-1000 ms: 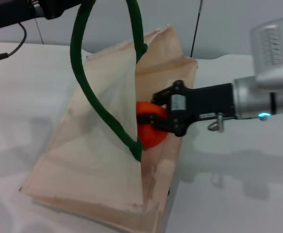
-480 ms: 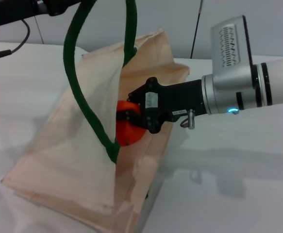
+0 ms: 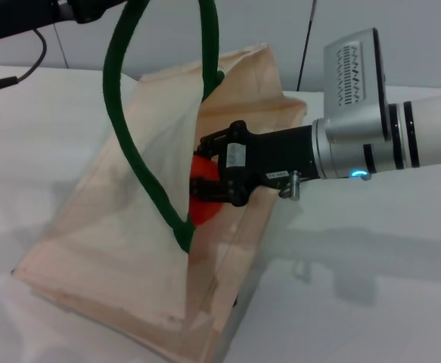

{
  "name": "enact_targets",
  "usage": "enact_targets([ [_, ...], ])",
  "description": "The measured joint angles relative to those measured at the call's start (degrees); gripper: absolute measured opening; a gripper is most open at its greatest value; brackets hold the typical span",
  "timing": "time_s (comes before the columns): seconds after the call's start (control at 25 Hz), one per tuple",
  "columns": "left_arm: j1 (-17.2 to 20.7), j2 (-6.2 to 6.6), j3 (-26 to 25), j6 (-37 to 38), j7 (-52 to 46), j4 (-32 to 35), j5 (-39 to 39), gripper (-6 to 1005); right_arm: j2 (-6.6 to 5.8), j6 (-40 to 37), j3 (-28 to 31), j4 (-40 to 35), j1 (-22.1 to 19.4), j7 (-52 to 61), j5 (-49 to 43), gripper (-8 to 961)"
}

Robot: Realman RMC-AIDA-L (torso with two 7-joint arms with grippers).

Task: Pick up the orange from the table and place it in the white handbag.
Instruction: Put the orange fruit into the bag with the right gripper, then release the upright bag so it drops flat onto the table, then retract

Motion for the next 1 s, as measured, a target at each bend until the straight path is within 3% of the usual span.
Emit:
enact_targets([
  [0.72,0.3,0.0,0.0,-0.1,0.0,0.0,-0.4,141,-0.18,-2.2,1.5,0.3,-0.7,0.4,0.0,868],
  [0.88,0.5,0.0,0.0,-1.2,0.0,0.0,-0.4,141,-0.46,-2.9,1.9,-0.4,-1.8,0.5,0.0,886],
  [1.0,0.9,0.01,0.0,-2.0,0.0,0.0,-0.2,141,-0.88,-3.4,2.5,-3.7,-5.4,1.6,0.0,891],
])
